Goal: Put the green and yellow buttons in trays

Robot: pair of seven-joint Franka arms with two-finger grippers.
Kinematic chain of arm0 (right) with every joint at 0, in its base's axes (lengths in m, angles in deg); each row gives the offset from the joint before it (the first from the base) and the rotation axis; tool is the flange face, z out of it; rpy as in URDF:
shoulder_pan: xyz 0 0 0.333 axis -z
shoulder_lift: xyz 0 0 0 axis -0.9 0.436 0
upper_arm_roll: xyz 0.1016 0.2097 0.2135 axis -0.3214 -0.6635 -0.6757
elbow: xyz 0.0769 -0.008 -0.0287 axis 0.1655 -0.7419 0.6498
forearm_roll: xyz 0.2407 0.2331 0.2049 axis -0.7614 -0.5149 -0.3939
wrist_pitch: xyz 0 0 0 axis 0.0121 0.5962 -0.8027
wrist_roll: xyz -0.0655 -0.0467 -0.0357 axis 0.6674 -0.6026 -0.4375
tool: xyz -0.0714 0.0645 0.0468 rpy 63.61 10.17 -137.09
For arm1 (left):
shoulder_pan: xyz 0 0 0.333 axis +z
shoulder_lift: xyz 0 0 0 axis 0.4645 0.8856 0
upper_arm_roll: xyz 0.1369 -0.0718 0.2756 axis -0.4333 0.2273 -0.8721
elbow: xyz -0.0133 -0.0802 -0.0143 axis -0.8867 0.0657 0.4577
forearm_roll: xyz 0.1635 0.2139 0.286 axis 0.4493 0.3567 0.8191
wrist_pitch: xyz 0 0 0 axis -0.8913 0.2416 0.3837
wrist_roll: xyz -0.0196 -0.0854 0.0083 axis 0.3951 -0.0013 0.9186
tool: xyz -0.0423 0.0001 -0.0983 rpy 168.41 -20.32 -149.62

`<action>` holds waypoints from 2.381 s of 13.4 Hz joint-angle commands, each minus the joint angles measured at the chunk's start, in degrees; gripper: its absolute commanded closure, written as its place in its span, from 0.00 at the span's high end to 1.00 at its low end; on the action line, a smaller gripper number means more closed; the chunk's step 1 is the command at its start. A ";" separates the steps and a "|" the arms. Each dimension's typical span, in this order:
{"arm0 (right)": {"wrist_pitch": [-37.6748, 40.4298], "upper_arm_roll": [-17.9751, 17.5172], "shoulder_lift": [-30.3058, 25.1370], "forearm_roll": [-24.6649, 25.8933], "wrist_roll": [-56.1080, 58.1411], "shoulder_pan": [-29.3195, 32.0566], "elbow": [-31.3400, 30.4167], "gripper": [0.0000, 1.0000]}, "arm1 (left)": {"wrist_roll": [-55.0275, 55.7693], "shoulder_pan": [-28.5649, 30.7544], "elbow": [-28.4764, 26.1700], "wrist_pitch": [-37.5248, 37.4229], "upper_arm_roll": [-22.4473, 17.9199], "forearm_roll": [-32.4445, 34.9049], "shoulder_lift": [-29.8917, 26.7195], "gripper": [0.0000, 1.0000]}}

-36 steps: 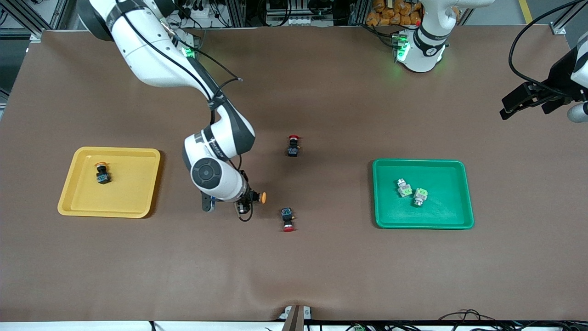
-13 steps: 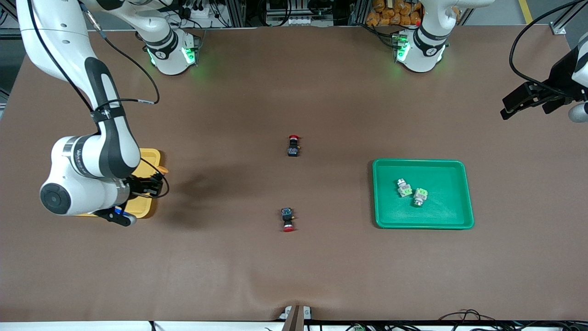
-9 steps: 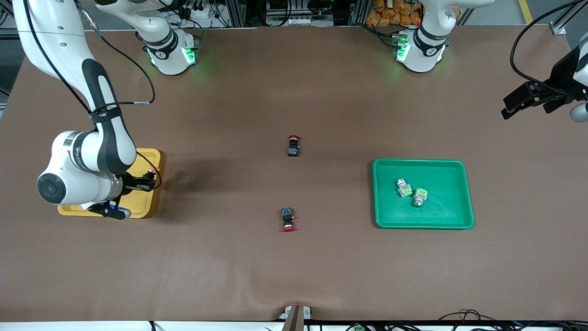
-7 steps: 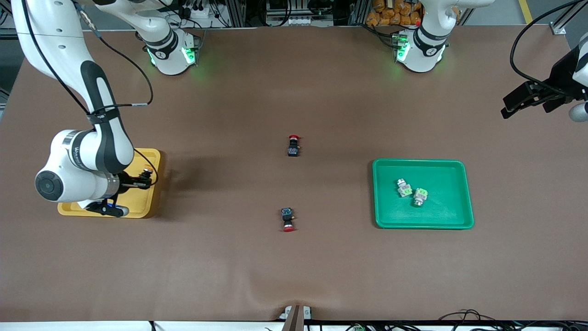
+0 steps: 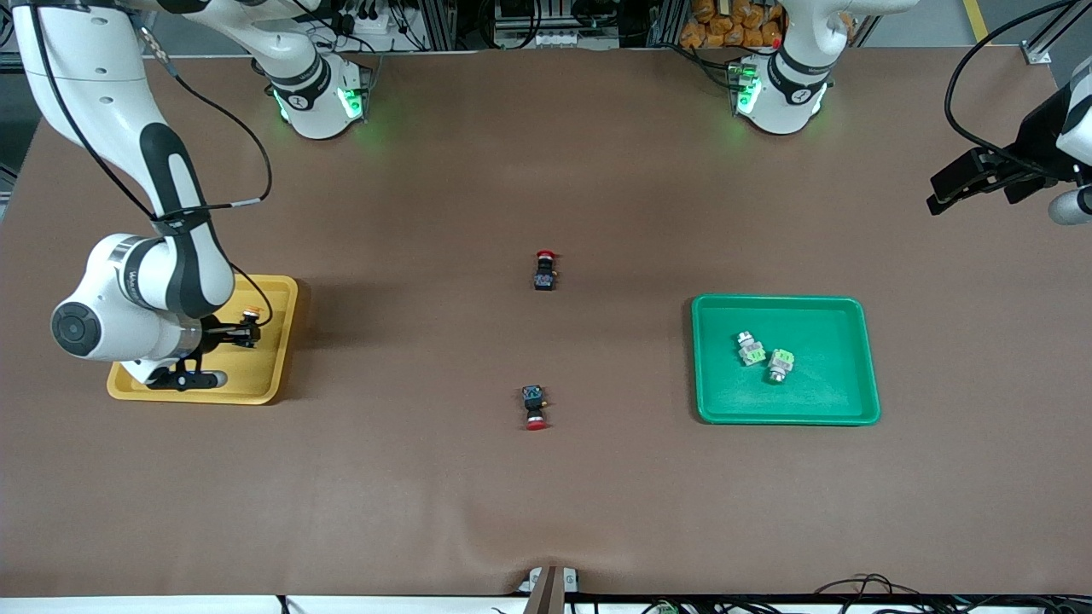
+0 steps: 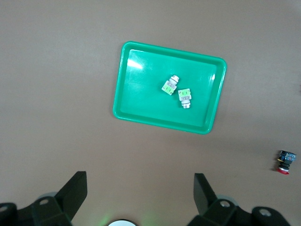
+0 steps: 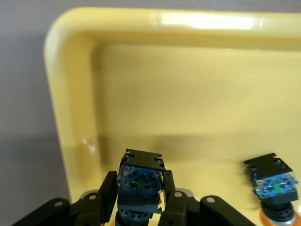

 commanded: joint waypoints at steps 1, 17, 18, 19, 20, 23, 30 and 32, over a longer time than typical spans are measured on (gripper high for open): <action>-4.84 -0.53 -0.67 0.69 1.14 0.79 -3.90 0.00 | -0.74 -0.14 -0.34 -0.59 0.40 0.23 -0.79 1.00; 19.99 -1.06 -0.67 -2.03 -1.75 -0.18 24.36 1.00 | -7.94 1.44 -4.91 0.20 1.80 0.50 -5.09 1.00; 22.19 -1.06 -0.49 -2.03 -2.20 0.17 27.44 1.00 | -7.86 1.44 -5.08 0.11 1.80 0.50 -5.88 1.00; 24.21 -1.06 -0.66 -2.03 -2.11 0.17 29.64 1.00 | -7.59 1.44 -5.43 -0.15 1.80 0.50 -6.15 1.00; 26.14 -0.97 -1.01 -1.77 -2.37 -0.70 31.32 1.00 | -7.59 1.44 -5.52 -0.15 1.80 0.50 -6.32 1.00; 29.49 -0.88 -4.17 -1.76 -3.96 -1.06 34.41 1.00 | -7.50 1.44 -5.70 -0.15 1.80 0.41 -6.24 1.00; 40.90 -8.87 -10.25 3.06 -4.22 5.26 44.14 1.00 | -7.42 1.53 -5.70 -0.06 1.45 0.41 -6.15 1.00; 44.78 -9.23 -12.51 2.89 -12.42 5.27 44.26 1.00 | -7.42 1.53 -5.44 -0.06 1.36 0.41 -5.89 1.00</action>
